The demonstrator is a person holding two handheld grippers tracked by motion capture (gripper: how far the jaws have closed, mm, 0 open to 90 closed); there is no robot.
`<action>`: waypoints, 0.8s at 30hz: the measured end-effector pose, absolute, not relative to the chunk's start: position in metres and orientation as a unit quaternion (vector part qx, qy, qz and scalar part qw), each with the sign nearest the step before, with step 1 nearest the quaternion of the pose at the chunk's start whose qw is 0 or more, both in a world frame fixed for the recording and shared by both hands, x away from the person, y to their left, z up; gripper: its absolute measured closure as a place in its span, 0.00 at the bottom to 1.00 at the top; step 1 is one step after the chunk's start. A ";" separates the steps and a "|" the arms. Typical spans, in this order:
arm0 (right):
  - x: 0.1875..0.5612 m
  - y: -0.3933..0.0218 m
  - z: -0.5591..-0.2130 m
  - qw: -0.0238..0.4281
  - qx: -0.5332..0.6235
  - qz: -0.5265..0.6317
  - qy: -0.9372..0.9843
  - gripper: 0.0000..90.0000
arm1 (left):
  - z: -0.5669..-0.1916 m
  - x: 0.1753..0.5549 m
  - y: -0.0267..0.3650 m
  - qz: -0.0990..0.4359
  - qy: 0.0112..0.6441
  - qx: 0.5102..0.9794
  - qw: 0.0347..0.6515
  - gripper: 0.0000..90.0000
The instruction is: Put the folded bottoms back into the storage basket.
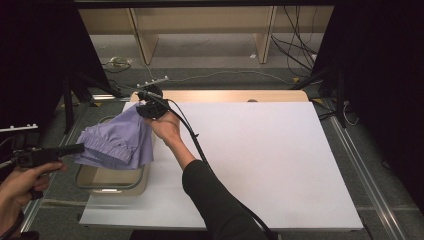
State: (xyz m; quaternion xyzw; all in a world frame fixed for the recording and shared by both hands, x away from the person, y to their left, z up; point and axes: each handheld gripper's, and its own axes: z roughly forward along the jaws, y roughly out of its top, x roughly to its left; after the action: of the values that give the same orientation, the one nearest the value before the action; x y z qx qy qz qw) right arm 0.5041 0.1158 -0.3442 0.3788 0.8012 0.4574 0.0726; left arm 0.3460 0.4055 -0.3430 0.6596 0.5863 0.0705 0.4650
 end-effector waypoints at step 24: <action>0.501 0.126 -0.345 0.070 0.375 0.455 0.805 0.98 | -0.341 0.343 0.412 0.077 0.590 0.656 0.464 0.89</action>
State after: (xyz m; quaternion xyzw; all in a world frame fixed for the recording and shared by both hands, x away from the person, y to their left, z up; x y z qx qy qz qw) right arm 0.5013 0.1257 -0.3445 0.3748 0.8047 0.4551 0.0696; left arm 0.3433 0.4122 -0.3406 0.6563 0.5896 0.0773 0.4645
